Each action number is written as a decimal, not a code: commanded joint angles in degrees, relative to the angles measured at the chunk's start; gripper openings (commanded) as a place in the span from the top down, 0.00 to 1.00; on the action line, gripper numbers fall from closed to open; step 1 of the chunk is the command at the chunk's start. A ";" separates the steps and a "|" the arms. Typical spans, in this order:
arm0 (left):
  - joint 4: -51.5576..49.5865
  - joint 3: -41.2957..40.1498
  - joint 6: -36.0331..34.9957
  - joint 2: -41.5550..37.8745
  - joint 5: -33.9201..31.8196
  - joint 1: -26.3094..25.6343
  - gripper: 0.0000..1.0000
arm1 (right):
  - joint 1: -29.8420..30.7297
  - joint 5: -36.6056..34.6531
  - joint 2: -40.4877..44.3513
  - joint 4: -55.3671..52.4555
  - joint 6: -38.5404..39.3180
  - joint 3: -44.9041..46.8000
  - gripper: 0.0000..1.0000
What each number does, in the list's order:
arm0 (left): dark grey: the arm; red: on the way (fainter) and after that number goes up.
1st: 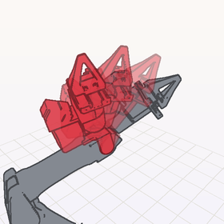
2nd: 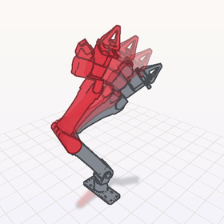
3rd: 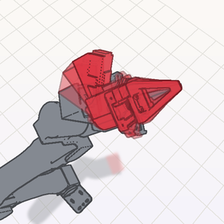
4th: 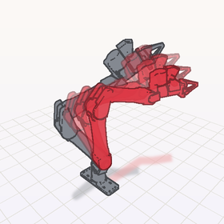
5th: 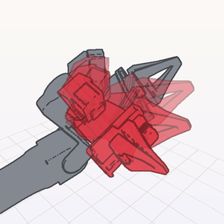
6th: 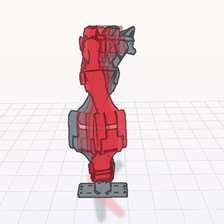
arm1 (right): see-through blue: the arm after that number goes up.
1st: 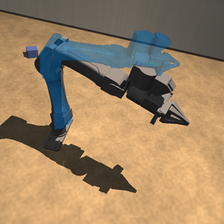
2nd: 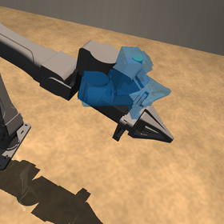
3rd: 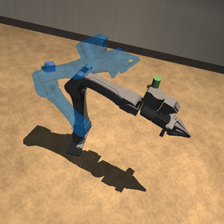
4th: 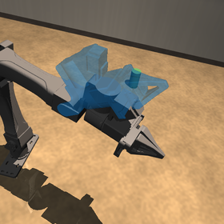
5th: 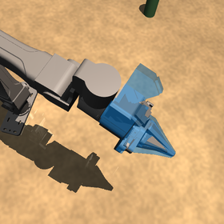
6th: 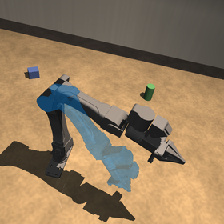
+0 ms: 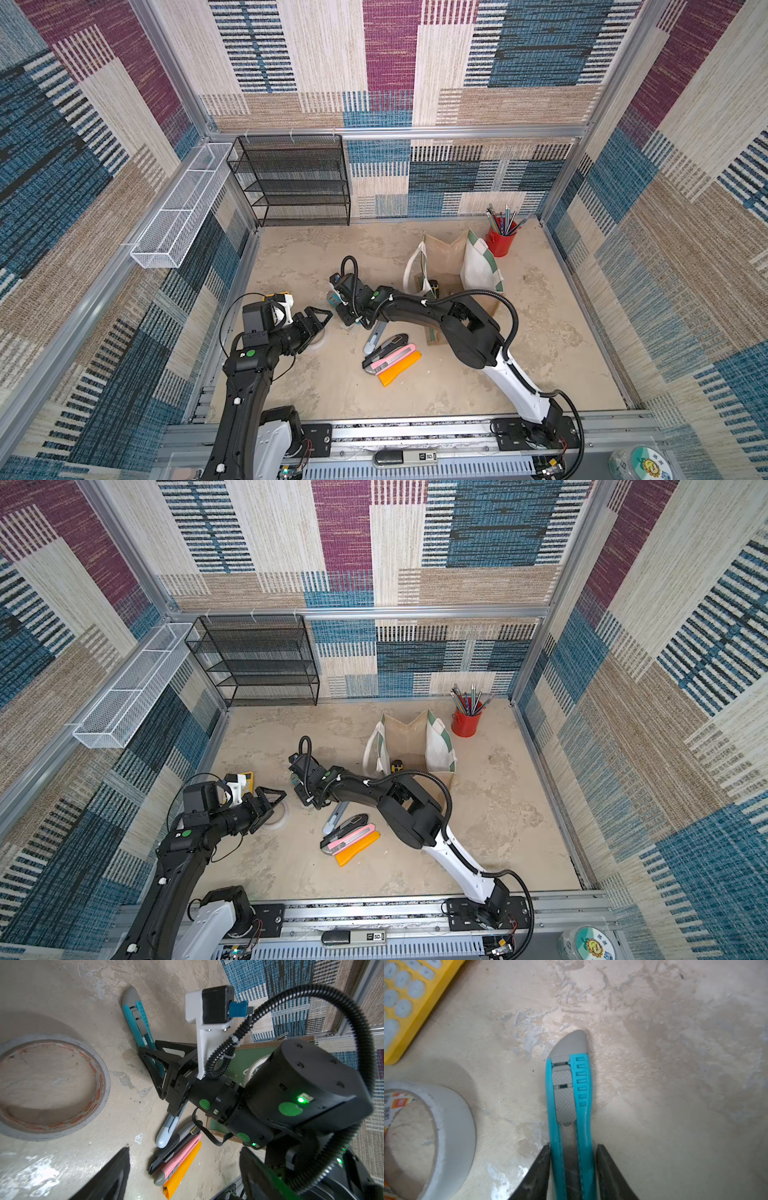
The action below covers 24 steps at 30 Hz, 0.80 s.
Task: Place the art knife into the pouch
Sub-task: Pick up the utility knife at the center of the board.
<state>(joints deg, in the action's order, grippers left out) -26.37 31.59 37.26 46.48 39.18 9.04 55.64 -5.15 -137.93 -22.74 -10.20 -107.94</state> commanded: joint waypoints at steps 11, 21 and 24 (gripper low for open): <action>1.62 -0.57 -0.25 0.02 0.89 0.10 0.16 | -0.63 1.84 -0.36 -6.95 2.94 0.21 0.51; 1.08 -0.48 -0.43 0.19 0.72 0.10 0.16 | -0.83 3.75 -5.59 -9.74 5.69 -10.12 0.43; 0.96 -0.34 -0.43 0.28 0.60 0.10 0.16 | -0.84 4.09 -7.91 -11.01 6.05 -13.79 0.43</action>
<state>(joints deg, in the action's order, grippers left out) -26.00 31.07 37.28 46.65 39.31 9.04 54.78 -2.98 -143.96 -28.49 -4.67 -119.87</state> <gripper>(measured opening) 0.839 0.570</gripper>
